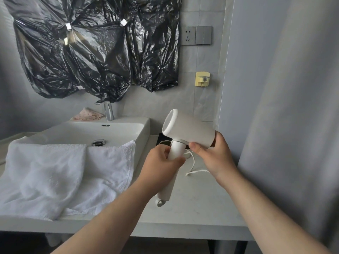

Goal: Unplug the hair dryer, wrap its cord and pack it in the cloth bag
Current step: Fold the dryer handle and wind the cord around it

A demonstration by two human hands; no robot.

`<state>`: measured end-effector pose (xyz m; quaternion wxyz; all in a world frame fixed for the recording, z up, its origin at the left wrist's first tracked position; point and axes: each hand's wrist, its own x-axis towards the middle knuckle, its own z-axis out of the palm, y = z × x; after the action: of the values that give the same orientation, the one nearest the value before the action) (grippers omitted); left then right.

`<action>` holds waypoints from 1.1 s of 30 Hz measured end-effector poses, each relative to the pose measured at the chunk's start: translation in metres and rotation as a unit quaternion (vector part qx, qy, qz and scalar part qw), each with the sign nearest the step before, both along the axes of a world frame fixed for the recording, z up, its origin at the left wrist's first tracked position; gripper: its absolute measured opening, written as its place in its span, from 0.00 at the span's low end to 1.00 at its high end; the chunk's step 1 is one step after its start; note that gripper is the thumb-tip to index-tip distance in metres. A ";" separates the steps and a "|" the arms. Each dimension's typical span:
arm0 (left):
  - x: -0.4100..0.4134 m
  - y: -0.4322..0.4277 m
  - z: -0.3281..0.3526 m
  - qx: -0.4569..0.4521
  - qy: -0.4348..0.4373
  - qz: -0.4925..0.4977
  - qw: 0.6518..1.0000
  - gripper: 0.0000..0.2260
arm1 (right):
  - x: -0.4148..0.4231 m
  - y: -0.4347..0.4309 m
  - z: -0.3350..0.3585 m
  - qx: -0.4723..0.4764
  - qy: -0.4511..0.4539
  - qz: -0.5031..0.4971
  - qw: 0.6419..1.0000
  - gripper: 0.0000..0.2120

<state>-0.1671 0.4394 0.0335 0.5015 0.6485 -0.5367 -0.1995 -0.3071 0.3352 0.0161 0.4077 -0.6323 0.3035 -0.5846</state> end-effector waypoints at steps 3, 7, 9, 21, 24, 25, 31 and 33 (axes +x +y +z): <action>0.003 0.000 -0.002 -0.009 0.131 -0.024 0.991 0.05 | -0.003 0.000 0.006 -0.009 0.018 0.003 1.000 0.24; 0.006 0.002 -0.004 -0.010 0.264 -0.083 0.961 0.06 | -0.001 0.001 0.008 0.009 0.035 -0.032 0.999 0.33; 0.005 0.004 -0.002 -0.012 0.317 -0.125 0.940 0.08 | 0.001 0.003 0.010 0.072 0.030 0.000 0.997 0.35; -0.002 0.012 0.004 0.046 0.538 -0.274 0.796 0.18 | -0.006 0.008 0.023 0.142 0.058 0.183 0.971 0.07; -0.001 0.010 0.003 0.053 0.548 -0.293 0.782 0.19 | -0.004 0.003 0.019 0.162 0.024 0.202 0.966 0.17; -0.001 0.009 0.003 0.056 0.551 -0.297 0.778 0.18 | -0.003 0.001 0.017 0.166 0.011 0.217 0.962 0.24; -0.001 0.006 0.002 0.078 0.555 -0.332 0.759 0.16 | -0.003 -0.004 0.011 0.198 -0.052 0.328 0.922 0.33; 0.003 0.005 0.003 0.091 0.556 -0.340 0.753 0.13 | -0.005 -0.004 0.013 0.206 -0.043 0.333 0.919 0.28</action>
<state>-0.1640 0.4447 0.0361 0.5494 0.2397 -0.3276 -0.7303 -0.3124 0.3314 0.0290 0.7127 -0.5733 0.1712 -0.3662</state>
